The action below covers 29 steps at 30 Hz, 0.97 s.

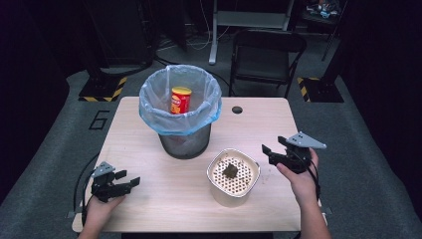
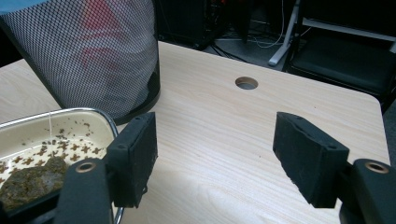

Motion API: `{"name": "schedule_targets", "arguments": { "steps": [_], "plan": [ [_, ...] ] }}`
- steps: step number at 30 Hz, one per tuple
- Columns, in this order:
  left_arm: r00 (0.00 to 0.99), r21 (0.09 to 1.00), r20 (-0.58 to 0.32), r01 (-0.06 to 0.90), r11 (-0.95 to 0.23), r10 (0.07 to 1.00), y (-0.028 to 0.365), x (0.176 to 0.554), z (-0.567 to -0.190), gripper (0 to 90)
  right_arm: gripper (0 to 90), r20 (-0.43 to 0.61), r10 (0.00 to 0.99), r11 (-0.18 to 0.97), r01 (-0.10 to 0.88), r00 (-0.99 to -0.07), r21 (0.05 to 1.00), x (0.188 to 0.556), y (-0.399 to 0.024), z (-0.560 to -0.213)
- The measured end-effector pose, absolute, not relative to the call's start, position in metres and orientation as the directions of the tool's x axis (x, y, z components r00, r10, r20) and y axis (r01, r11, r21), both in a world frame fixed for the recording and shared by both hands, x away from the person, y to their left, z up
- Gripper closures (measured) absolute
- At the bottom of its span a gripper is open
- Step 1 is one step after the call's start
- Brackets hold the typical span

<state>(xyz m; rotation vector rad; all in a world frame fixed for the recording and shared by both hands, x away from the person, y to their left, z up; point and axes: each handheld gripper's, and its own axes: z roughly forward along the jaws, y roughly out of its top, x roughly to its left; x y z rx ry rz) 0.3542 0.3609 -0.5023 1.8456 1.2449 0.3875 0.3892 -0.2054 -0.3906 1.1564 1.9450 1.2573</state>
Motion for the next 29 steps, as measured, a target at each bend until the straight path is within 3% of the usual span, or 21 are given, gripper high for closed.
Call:
{"name": "schedule_targets", "arguments": {
  "steps": [9, 21, 29],
  "plan": [
    [0.410, 0.751, -0.155, 0.640, -0.162, 0.899, 0.371, 0.362, -0.519, 28.0, 30.2, -0.004, 0.879, 0.207, 0.375, -0.476, 0.904, 0.392, -0.205, -0.397],
    [0.391, 0.742, -0.085, 0.639, -0.204, 0.916, 0.369, 0.365, -0.526, 20.2, 30.2, -0.003, 0.895, 0.210, 0.415, -0.445, 0.885, 0.400, -0.211, -0.413],
    [0.379, 0.741, -0.057, 0.636, -0.215, 0.924, 0.369, 0.366, -0.528, 17.3, 30.1, -0.016, 0.924, 0.200, 0.447, -0.383, 0.872, 0.405, -0.225, -0.423]
  ]
}}
